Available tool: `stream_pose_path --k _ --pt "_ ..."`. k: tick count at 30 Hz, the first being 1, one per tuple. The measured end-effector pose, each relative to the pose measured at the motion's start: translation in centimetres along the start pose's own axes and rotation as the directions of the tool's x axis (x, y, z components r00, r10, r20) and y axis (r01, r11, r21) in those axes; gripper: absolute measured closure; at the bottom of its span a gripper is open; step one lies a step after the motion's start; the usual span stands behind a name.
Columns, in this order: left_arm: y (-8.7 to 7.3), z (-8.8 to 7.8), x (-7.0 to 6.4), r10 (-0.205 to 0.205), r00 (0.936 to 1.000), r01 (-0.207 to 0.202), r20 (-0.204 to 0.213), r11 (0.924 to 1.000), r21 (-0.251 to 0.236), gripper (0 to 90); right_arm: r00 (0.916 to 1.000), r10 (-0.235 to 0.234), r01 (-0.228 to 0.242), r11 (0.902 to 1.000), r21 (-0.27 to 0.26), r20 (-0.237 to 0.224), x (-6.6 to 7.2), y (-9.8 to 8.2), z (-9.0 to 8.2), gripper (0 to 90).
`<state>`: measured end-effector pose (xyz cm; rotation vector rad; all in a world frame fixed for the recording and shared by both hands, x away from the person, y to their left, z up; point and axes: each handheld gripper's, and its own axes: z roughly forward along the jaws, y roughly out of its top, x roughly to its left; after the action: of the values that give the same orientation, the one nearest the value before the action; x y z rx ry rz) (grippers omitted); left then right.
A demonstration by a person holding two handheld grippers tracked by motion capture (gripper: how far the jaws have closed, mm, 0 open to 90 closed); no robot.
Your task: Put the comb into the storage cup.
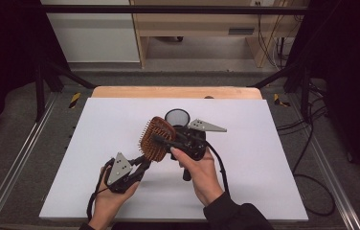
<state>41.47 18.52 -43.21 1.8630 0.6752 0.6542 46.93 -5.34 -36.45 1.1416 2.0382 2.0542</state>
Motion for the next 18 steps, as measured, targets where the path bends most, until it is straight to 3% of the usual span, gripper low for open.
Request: stream_pose_path --k 5,13,18 --pt "0.0 0.0 -0.1 -0.011 0.9999 0.011 -0.011 0.9997 -0.021 69.1 0.9999 0.012 -0.012 0.9999 -0.004 0.005 -0.3 0.3 -0.2 53.6" --pt "-0.1 -0.7 0.4 -0.058 0.9972 0.054 -0.047 0.9961 -0.069 45.7 0.9976 0.024 -0.022 0.9992 -0.034 0.065 -2.2 1.6 -1.8 53.2" --pt "-0.3 -1.3 1.1 -0.091 0.9913 0.082 -0.095 0.9922 -0.093 31.0 0.9937 0.042 -0.036 0.9977 -0.057 0.104 -3.7 2.7 -3.3 53.0"
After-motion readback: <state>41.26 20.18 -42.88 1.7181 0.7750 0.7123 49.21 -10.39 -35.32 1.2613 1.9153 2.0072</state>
